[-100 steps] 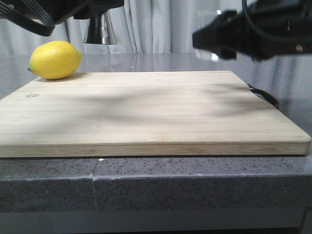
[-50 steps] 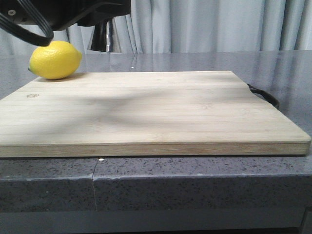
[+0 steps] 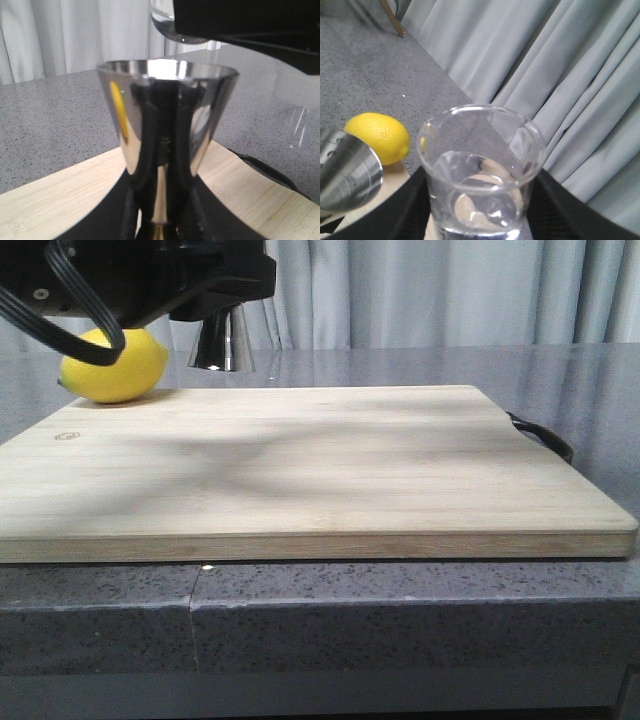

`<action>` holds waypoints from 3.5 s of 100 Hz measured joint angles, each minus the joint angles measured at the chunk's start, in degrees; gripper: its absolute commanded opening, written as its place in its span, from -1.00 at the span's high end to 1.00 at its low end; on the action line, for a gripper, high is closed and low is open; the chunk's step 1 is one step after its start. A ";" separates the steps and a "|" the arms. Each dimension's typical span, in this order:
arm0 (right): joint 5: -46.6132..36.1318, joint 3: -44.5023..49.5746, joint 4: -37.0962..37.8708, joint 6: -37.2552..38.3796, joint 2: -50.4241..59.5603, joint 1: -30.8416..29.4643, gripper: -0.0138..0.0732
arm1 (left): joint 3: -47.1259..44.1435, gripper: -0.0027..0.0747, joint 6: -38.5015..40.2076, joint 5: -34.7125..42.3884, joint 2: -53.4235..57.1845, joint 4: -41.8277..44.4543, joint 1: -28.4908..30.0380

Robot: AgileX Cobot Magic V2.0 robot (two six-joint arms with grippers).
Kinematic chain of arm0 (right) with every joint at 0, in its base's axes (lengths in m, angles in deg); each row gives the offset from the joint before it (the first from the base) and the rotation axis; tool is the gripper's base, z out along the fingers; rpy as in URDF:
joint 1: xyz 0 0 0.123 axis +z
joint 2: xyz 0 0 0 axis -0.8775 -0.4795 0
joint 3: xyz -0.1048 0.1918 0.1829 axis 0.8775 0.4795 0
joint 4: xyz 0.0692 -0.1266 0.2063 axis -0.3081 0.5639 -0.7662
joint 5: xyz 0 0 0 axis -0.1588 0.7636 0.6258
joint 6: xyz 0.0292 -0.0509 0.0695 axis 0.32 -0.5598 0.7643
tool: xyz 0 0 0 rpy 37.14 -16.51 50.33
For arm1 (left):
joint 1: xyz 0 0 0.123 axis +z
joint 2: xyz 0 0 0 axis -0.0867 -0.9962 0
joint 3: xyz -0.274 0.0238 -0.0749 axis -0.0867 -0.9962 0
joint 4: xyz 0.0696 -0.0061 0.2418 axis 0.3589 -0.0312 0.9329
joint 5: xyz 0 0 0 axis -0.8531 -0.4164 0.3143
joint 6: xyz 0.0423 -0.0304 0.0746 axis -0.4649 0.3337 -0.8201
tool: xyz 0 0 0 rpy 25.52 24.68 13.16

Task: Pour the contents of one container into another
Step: 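Tilt the beaker with the right gripper, pouring liquid into the jigger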

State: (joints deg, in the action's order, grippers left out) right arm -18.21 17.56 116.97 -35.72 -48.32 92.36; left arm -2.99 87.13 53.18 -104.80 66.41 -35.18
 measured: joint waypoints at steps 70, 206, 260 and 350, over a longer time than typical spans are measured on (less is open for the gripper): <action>1.27 -3.04 15.53 0.00 0.00 0.13 0.05 | 0.00 0.98 0.20 0.35 0.00 1.70 0.00; -1.31 -3.08 33.13 -0.12 0.00 0.13 0.05 | 0.00 0.98 0.31 1.70 0.00 1.70 0.00; -1.31 -4.02 35.96 -0.45 0.00 0.13 0.05 | 0.00 0.98 0.31 0.93 0.00 1.83 0.00; 0.35 -4.02 41.90 -0.48 0.00 0.13 0.05 | 0.00 0.98 0.31 0.81 0.00 1.83 0.00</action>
State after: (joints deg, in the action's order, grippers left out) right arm -17.86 13.54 158.87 -36.21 -48.32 92.49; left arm -2.99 87.44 53.99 -104.80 68.24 -35.18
